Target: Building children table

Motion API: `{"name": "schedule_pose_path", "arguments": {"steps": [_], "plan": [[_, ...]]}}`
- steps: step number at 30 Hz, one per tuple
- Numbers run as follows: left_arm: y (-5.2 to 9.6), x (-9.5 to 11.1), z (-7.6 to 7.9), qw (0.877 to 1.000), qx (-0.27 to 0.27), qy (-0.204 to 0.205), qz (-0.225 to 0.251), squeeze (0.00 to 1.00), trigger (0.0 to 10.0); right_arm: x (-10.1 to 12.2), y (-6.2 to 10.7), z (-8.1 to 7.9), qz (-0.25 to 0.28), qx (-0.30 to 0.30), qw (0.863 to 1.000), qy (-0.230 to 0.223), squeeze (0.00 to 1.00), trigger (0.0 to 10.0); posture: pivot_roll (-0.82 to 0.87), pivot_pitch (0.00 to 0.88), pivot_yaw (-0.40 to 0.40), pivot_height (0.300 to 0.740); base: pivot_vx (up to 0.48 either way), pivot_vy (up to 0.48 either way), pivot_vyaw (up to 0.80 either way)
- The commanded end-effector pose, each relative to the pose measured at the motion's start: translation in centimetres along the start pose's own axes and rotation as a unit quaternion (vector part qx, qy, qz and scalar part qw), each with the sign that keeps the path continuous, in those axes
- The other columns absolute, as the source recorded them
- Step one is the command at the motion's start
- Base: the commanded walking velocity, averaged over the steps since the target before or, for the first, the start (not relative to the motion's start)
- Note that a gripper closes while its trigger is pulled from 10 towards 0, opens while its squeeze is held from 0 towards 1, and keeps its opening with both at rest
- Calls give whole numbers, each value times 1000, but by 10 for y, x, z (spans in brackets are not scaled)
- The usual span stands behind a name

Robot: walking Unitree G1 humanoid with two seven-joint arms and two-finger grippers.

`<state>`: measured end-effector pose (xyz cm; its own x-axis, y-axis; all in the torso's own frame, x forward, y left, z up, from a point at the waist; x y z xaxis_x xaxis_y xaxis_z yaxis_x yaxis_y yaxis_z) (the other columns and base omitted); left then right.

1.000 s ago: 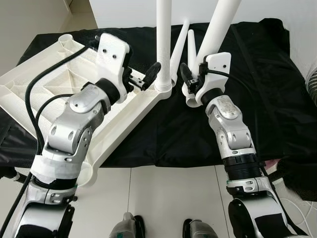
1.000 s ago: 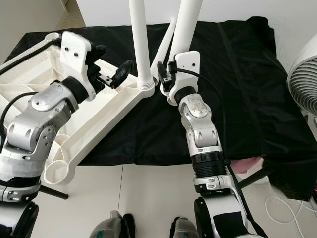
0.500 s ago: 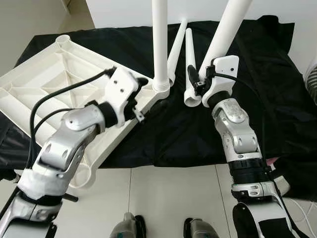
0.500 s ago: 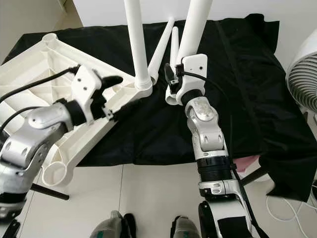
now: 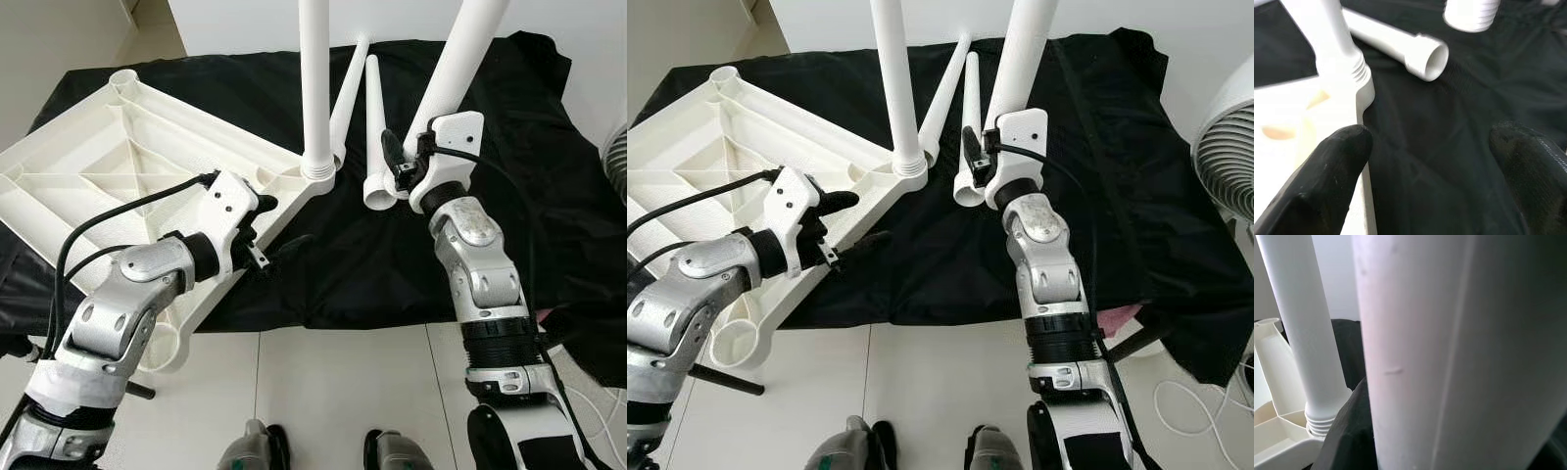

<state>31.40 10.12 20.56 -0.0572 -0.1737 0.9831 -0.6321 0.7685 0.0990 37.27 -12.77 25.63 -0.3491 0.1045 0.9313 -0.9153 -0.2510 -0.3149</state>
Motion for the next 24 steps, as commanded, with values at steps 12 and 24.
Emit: {"name": "schedule_pose_path", "arguments": {"steps": [12, 24], "plan": [[10, -23, -39, 987, 150, 22, -56, 0, 10000, 8, -2, 4, 11, 2, 1000, 9, 0, 10000, -83, 192, 113, 740, 0, 0, 0], [18, -40, -52, 979, 175, 18, -103, 0, 10000, 20, -4, 9, 29, 11, 999, 12, 0, 10000, -88, 225, 115, 740, 0, 0, 0]]}}
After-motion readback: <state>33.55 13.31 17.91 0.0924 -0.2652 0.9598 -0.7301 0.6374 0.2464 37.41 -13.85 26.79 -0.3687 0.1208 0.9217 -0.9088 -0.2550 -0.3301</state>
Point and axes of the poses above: a point about 5 cm out from each wrist's last joint towards the gripper, its own y axis pointing back from the gripper into the wrist, its own x axis along the axis of the wrist's last joint, z = x × y, the point moved 3 cm from there along -y, pointing out of the wrist towards the gripper, and after that the axes turned 2 degrees about y, right-handed, at the moved point
